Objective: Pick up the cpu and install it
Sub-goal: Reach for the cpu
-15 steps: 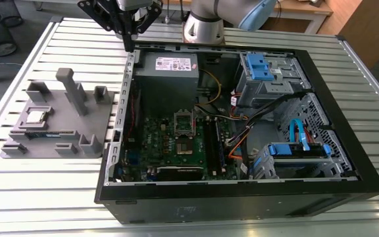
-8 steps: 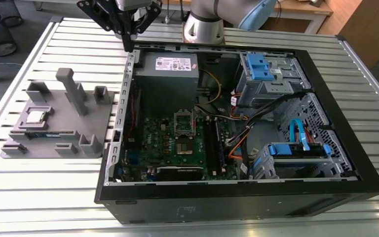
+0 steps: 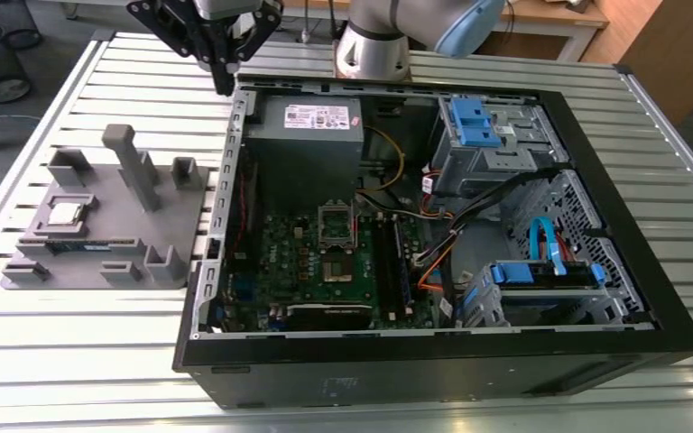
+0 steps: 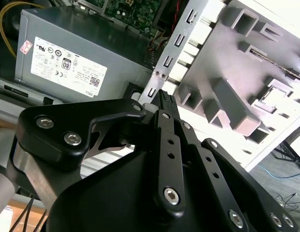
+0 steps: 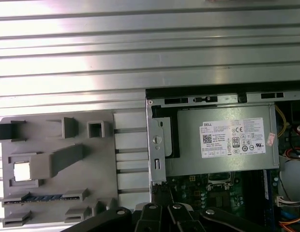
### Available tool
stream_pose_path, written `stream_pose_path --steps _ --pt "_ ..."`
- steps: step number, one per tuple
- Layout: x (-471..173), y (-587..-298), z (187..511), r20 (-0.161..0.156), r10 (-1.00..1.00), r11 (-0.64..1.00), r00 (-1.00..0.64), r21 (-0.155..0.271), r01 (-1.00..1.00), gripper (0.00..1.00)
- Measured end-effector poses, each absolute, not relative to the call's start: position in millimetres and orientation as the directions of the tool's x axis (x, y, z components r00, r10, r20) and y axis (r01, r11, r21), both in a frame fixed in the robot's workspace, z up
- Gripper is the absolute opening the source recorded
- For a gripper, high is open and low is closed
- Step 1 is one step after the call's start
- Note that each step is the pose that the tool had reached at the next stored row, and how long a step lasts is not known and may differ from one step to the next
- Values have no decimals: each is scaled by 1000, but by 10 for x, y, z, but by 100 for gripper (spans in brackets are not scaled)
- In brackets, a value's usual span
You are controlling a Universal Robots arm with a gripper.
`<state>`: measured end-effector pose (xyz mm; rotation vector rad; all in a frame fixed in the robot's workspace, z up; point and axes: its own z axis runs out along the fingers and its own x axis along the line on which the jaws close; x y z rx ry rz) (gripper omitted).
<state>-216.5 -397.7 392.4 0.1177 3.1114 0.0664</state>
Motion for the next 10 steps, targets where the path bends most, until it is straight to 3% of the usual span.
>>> stream_pose_path --steps 10 --pt "-2430 -3977 3901 -26 76 996 -997 44 75 11"
